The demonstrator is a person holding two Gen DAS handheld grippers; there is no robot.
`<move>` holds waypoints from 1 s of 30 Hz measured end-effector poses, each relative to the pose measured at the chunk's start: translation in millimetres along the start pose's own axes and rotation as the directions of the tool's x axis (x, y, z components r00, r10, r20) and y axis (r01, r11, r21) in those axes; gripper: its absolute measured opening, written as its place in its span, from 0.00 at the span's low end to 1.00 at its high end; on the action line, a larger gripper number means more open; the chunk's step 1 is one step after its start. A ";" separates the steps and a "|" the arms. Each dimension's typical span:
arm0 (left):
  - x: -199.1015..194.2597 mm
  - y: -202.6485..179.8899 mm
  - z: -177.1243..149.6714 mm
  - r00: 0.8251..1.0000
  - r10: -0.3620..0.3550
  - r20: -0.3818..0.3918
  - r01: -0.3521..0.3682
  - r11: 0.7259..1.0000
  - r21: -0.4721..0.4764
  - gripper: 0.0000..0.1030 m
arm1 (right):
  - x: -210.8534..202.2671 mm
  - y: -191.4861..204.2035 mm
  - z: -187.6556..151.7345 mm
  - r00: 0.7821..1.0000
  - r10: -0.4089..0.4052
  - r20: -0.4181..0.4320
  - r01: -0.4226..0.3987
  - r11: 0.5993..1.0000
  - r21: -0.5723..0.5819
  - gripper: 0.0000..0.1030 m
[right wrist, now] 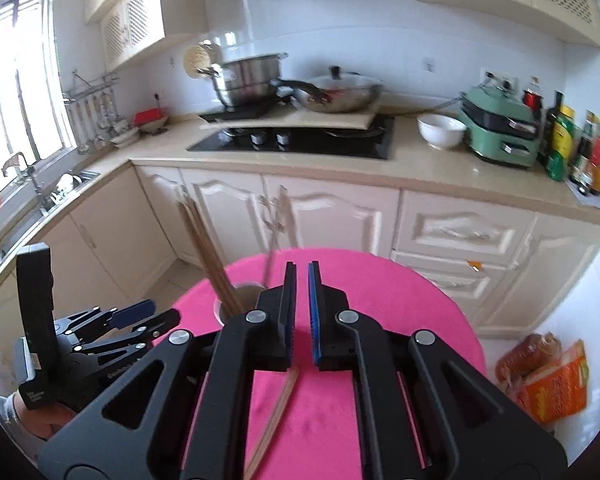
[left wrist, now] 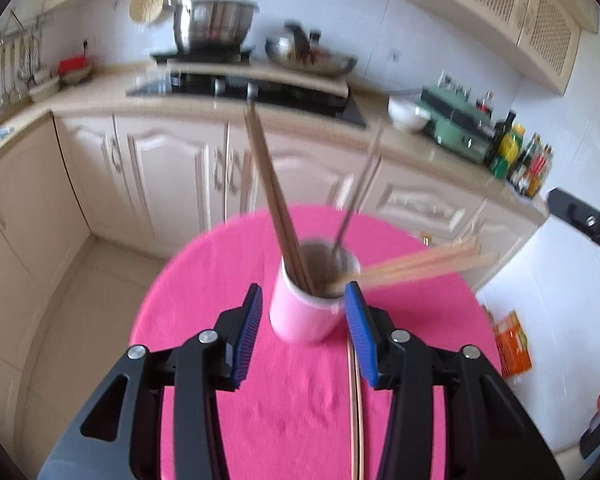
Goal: Organize utensils
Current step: 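Lower both tools to the cloth and close the left tool on a chopstick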
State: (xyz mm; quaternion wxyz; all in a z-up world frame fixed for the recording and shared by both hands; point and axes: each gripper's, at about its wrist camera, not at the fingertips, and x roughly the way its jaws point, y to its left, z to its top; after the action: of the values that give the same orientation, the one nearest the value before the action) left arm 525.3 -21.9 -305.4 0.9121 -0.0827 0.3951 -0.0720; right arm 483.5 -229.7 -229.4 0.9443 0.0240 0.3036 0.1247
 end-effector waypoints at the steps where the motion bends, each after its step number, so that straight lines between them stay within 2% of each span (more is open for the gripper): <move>1: 5.8 -1.0 -7.0 0.999 -0.009 -0.034 0.009 1.000 -0.005 0.41 | -1.0 -5.6 -6.5 1.000 -0.012 -0.012 0.012 1.000 0.003 0.08; 4: 26.5 -7.1 -25.8 0.991 -0.022 -0.135 0.022 1.000 -0.001 0.41 | 1.2 -20.7 -29.8 0.997 -0.032 -0.073 0.034 0.999 0.031 0.08; 8: 55.9 -18.3 -48.8 0.967 -0.026 -0.254 0.033 0.999 0.022 0.41 | 15.1 -35.0 -61.5 0.986 -0.027 -0.163 0.042 0.996 0.085 0.08; 9: 66.7 -22.4 -55.3 0.955 -0.018 -0.296 0.031 0.999 0.037 0.41 | 19.8 -37.0 -70.1 0.982 -0.025 -0.187 0.044 0.994 0.097 0.08; 14: 98.1 -32.4 -77.1 0.917 -0.002 -0.398 0.030 0.997 0.065 0.41 | 44.6 -48.4 -106.0 0.960 0.009 -0.280 0.044 0.982 0.181 0.08; 20: 120.7 -40.4 -91.1 0.889 0.014 -0.457 0.025 0.997 0.079 0.41 | 60.4 -54.5 -135.6 0.936 0.023 -0.352 0.060 0.973 0.223 0.08; 26: 135.2 -44.8 -98.8 0.873 0.075 -0.482 -0.011 0.991 0.136 0.41 | 66.9 -58.0 -146.4 0.923 0.035 -0.383 0.063 0.969 0.239 0.08; 30: 140.3 -50.7 -99.7 0.866 0.085 -0.493 -0.009 0.988 0.156 0.41 | 73.7 -59.0 -148.3 0.917 0.043 -0.397 0.059 0.969 0.240 0.08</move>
State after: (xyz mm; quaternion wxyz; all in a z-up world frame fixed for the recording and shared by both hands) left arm 544.0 -108.3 -461.5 0.7844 0.0164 0.6123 -0.0979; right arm 468.4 -272.9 -399.2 0.8527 0.1143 0.5028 0.0843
